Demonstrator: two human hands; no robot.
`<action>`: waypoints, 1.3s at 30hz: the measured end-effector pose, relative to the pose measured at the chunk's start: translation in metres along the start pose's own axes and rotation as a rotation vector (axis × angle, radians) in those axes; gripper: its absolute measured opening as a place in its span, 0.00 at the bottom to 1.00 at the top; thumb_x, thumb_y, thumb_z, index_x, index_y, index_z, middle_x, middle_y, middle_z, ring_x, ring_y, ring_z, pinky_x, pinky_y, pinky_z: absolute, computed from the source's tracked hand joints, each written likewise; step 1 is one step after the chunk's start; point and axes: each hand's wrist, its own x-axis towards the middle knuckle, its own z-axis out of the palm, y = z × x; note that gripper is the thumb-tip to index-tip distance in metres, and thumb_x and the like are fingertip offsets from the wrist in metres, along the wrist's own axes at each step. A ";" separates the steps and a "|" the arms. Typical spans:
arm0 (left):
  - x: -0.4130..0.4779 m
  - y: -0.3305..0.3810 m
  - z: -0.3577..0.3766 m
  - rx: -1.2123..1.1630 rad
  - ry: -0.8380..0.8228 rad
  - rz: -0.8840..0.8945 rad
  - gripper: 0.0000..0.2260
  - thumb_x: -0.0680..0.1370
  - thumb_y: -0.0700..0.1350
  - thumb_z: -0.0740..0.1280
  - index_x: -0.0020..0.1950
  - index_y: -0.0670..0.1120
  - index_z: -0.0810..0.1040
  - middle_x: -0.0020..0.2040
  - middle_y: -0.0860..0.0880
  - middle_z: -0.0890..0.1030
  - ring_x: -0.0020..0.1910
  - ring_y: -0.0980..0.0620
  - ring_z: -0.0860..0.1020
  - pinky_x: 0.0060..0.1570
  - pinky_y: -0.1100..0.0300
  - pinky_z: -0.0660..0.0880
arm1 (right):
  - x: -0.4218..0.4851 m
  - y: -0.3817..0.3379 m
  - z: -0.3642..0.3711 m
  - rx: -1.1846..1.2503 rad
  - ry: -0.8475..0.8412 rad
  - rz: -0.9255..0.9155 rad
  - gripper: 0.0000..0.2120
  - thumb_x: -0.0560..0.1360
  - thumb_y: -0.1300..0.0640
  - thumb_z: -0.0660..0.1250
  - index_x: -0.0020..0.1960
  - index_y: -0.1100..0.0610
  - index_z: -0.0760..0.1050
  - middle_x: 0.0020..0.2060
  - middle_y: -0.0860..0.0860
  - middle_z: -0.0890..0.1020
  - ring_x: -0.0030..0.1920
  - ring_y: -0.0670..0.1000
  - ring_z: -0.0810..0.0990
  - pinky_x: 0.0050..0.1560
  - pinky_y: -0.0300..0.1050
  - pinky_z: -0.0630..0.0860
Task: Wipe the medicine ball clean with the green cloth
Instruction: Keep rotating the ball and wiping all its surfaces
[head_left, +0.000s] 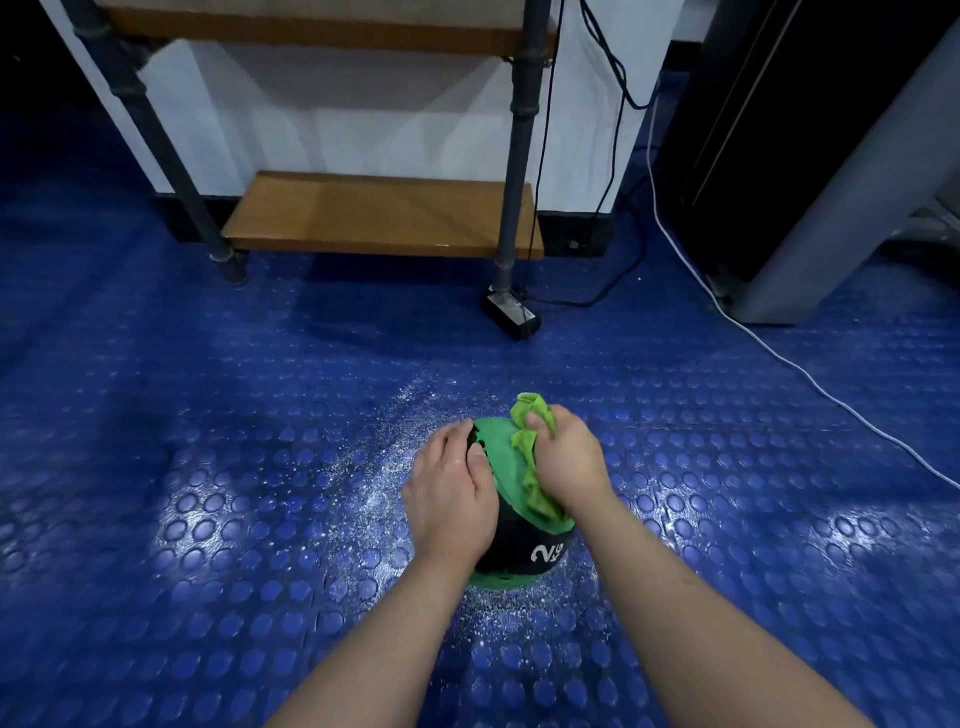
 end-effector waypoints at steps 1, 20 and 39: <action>0.003 0.000 0.000 -0.001 -0.012 -0.005 0.29 0.76 0.56 0.43 0.69 0.50 0.73 0.67 0.52 0.74 0.64 0.50 0.72 0.59 0.47 0.73 | 0.004 -0.003 -0.003 0.021 -0.020 0.077 0.14 0.81 0.50 0.56 0.53 0.59 0.74 0.44 0.54 0.78 0.45 0.56 0.75 0.37 0.45 0.67; 0.003 -0.005 0.002 0.009 -0.020 0.085 0.27 0.77 0.56 0.45 0.67 0.49 0.75 0.64 0.52 0.76 0.62 0.49 0.74 0.56 0.48 0.74 | 0.027 0.001 -0.004 -0.053 -0.104 0.233 0.16 0.81 0.52 0.54 0.56 0.62 0.74 0.54 0.60 0.79 0.52 0.60 0.77 0.51 0.48 0.72; 0.011 -0.029 -0.009 -0.255 0.015 -0.004 0.22 0.78 0.51 0.51 0.66 0.47 0.75 0.62 0.51 0.75 0.60 0.52 0.73 0.59 0.54 0.70 | 0.031 -0.025 0.014 -0.077 -0.158 0.091 0.12 0.81 0.51 0.54 0.49 0.58 0.71 0.50 0.58 0.77 0.49 0.59 0.74 0.45 0.45 0.67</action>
